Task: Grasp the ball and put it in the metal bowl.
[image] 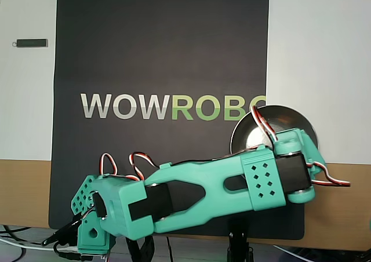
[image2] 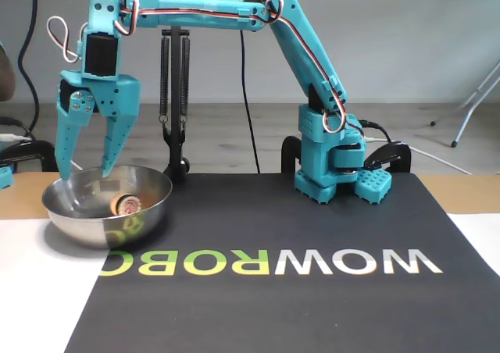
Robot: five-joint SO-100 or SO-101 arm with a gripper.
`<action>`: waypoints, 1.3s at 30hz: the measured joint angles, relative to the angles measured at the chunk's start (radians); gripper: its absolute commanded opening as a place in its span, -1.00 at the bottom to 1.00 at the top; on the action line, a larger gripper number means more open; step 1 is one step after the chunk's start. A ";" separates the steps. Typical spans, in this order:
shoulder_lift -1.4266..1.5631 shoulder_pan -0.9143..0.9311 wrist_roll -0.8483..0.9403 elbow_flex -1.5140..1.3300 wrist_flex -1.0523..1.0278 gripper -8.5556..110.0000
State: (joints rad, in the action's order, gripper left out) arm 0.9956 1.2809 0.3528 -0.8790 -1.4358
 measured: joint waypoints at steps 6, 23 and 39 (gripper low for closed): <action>0.000 0.000 0.000 0.000 0.000 0.16; 0.000 0.000 0.066 0.000 -0.002 -0.70; 0.000 0.000 0.066 0.000 -0.058 -0.71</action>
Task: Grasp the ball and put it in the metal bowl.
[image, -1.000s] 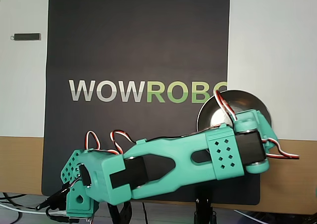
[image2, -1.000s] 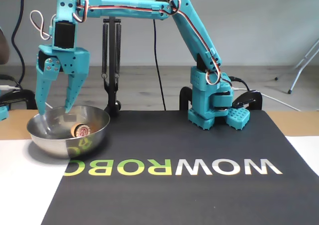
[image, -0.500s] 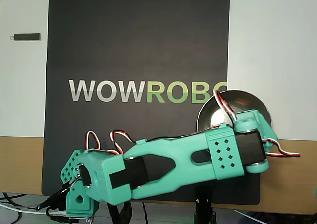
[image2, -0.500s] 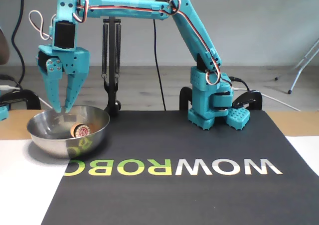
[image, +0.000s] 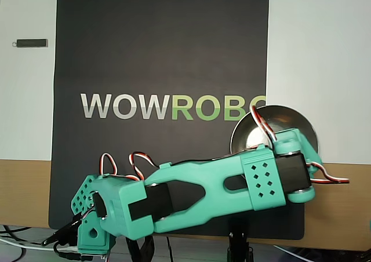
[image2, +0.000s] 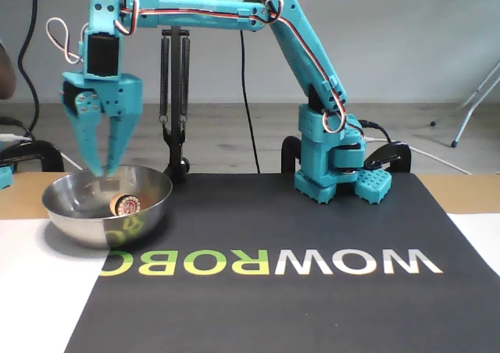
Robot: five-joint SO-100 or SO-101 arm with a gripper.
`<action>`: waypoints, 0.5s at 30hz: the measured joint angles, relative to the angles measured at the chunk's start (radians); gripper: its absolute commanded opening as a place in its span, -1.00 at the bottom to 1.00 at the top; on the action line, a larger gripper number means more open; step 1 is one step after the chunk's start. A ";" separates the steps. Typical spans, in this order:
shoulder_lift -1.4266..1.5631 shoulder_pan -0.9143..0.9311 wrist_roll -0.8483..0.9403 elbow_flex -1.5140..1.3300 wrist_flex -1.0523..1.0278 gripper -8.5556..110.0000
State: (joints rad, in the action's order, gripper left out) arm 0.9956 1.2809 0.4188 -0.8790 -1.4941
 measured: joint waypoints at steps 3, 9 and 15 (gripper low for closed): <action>0.000 -0.003 0.000 0.000 -0.017 -0.71; 0.018 -0.035 0.000 0.000 -0.074 -0.71; 0.095 -0.097 0.000 0.000 -0.173 -0.71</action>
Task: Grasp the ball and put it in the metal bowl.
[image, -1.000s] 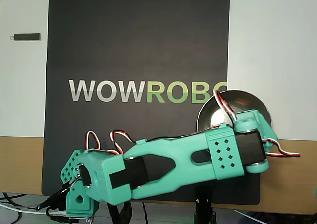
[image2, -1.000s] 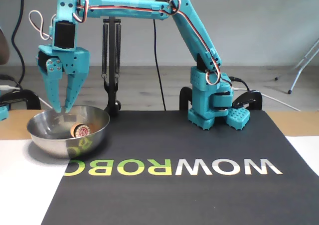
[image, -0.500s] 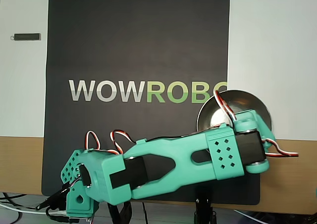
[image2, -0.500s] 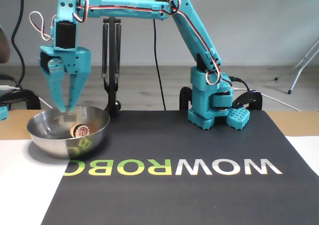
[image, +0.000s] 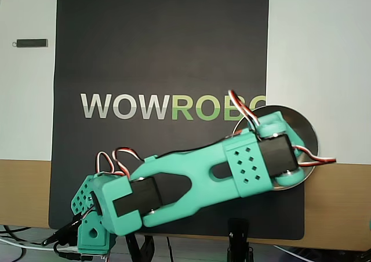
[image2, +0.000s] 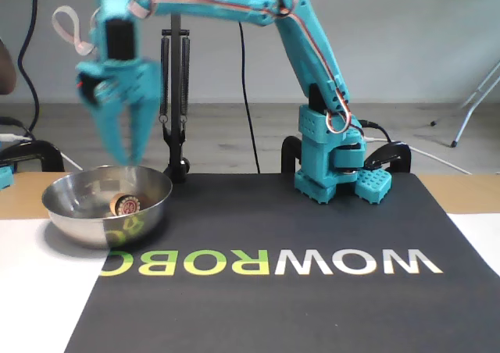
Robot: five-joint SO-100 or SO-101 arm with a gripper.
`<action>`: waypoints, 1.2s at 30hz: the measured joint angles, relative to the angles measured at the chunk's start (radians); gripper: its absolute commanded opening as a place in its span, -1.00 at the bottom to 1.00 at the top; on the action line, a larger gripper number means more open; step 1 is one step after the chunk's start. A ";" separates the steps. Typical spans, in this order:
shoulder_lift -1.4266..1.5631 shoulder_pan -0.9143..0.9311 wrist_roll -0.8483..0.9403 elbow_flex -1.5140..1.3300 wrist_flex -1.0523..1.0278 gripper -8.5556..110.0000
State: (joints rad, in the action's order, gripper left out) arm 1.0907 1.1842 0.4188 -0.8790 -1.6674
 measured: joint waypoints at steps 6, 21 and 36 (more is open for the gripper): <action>0.074 -0.092 -0.078 0.000 -0.011 -0.71; 0.270 -0.410 -0.207 -0.172 -0.012 -0.71; 0.548 -0.781 -0.210 -0.497 -0.012 -0.71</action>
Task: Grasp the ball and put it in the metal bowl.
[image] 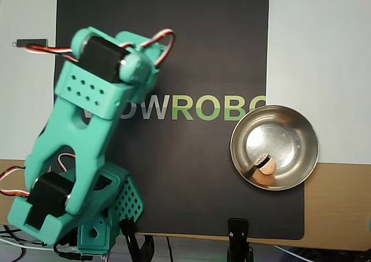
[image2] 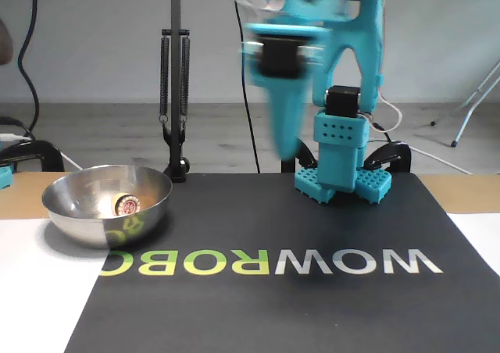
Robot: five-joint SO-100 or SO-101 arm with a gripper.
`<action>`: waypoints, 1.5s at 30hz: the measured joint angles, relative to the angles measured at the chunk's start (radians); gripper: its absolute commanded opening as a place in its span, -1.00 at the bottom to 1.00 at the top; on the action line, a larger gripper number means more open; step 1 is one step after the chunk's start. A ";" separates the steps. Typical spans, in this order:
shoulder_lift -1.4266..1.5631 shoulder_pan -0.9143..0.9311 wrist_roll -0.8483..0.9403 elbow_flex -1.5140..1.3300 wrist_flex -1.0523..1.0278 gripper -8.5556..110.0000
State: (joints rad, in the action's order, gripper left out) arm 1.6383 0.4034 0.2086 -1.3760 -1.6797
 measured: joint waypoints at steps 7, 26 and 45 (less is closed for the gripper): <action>0.003 -0.147 -0.038 -0.018 0.000 -0.71; 0.008 -0.410 -0.207 -0.189 0.161 -0.70; 0.457 -0.419 -0.213 -0.859 0.776 -0.70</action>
State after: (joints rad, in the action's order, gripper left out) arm 2.0954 -0.0153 -0.0046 -2.2350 -0.9035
